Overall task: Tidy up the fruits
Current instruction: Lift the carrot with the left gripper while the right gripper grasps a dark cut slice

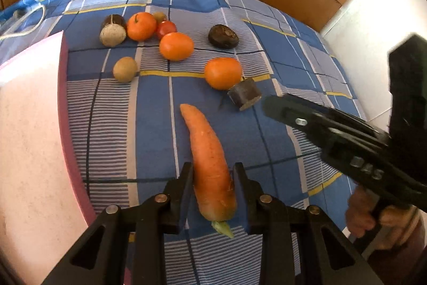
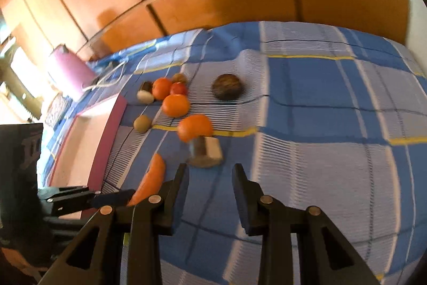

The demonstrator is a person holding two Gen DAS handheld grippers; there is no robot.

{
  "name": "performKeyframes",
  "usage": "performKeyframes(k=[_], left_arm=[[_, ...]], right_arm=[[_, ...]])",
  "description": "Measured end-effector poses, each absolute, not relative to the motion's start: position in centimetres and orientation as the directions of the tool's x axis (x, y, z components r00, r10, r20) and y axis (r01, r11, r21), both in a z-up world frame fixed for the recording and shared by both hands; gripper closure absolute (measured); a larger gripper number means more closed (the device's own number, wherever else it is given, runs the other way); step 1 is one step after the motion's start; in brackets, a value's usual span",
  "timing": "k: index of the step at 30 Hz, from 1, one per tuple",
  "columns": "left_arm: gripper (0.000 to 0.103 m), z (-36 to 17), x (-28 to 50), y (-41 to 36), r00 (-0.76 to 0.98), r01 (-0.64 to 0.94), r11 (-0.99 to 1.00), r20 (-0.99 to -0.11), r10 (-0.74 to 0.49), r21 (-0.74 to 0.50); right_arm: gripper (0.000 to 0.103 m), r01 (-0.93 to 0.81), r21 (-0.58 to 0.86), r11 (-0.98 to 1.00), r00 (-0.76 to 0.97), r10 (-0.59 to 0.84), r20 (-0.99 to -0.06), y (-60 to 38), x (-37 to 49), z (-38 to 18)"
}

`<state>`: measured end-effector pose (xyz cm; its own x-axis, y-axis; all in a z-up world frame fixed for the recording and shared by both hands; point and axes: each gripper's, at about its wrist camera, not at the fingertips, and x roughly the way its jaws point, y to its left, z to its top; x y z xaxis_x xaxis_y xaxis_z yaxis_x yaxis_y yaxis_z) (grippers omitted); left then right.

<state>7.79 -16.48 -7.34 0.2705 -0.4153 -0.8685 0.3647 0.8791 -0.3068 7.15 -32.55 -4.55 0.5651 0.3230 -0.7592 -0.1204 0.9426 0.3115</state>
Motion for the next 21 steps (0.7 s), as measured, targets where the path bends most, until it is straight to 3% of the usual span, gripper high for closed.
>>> performKeyframes(k=[6,15,17,19,21], left_arm=[[0.072,-7.9,8.1,-16.7,0.246,0.338,0.872,-0.861,-0.445,-0.354],[0.075,-4.3,6.2,-15.8,0.343,0.433,0.850,-0.817,-0.463,-0.300],[0.079,-3.3,5.8,-15.1,0.371,0.439,0.851,-0.805,-0.464,-0.288],[0.103,-2.1,5.7,-14.0,0.403,0.431,0.856,-0.787,-0.467,-0.286],[0.103,-1.3,5.9,-13.1,0.426,0.424,0.862,-0.778,-0.461,-0.279]], right_arm=[[0.069,-0.117,0.250,0.961,0.528,0.273,-0.804,-31.2,9.4,-6.1],[0.071,-0.095,0.233,0.968,0.545,0.246,-0.802,-31.0,9.9,-6.4],[0.071,-0.089,0.226,0.970,0.551,0.237,-0.800,-30.9,10.0,-6.3],[0.071,-0.091,0.211,0.973,0.550,0.225,-0.804,-30.5,10.2,-6.3],[0.071,-0.092,0.206,0.974,0.547,0.222,-0.807,-30.4,10.4,-6.2]])
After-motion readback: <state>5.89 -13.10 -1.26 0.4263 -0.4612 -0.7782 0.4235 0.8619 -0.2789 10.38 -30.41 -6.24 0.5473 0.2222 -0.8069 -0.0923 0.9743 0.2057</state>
